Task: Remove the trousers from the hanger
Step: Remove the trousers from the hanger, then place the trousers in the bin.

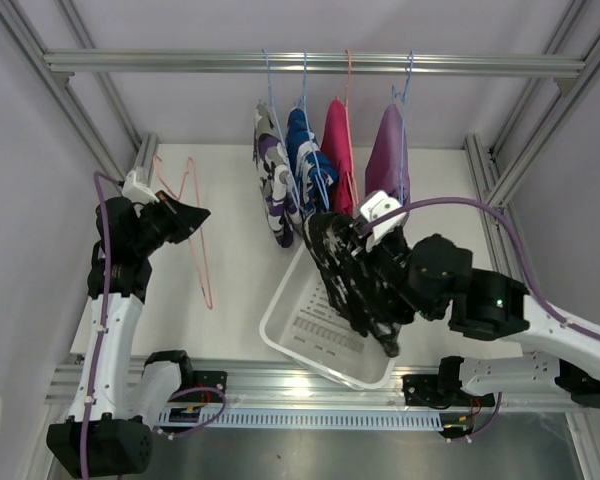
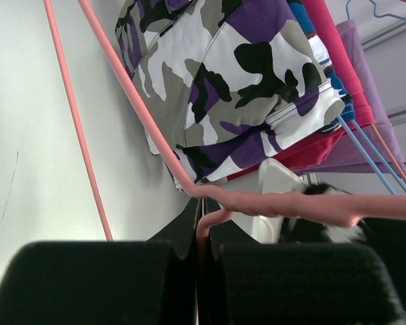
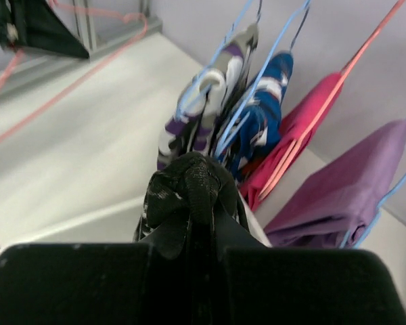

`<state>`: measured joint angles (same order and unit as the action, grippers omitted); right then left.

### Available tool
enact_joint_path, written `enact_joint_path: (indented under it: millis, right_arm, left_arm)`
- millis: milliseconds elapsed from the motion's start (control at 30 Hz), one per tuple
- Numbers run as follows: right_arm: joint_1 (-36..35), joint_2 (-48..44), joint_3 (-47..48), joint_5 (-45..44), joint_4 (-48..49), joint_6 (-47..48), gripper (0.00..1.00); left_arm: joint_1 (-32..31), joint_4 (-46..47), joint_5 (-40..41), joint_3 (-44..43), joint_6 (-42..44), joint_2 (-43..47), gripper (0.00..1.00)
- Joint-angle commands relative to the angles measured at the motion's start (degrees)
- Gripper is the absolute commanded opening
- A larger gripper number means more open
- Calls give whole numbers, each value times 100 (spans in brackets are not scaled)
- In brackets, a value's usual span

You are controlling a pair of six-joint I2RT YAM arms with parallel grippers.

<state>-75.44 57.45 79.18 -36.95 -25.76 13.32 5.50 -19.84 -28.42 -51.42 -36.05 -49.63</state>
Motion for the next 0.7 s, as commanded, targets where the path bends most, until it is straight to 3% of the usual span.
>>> enact_joint_path:
  millis: [0,133,233,300,333,467,667]
  right_arm:
    - [47,-278,-375,-111,1011,-409,0]
    - [56,-375,-929,12,1082,-769,2]
    - [56,-401,-1018,109,1038,-866,43]
    - [56,-445,-914,118,1029,-858,45]
    - [56,-454,-852,118,977,-858,59]
    - [47,-472,-562,127,880,-805,64]
    - [38,-349,-499,372,906,-840,60]
  left_arm:
    - [48,191,-23,-70,134,6,1]
    - [57,199,-67,-61,134,-12,1]
    - [48,217,-102,-61,125,-21,1]
    - [48,226,-137,-61,116,-29,0]
    - [48,234,-146,-44,116,-21,0]
    - [48,261,-190,-44,99,-29,0]
    - [48,278,-234,-35,90,-47,1]
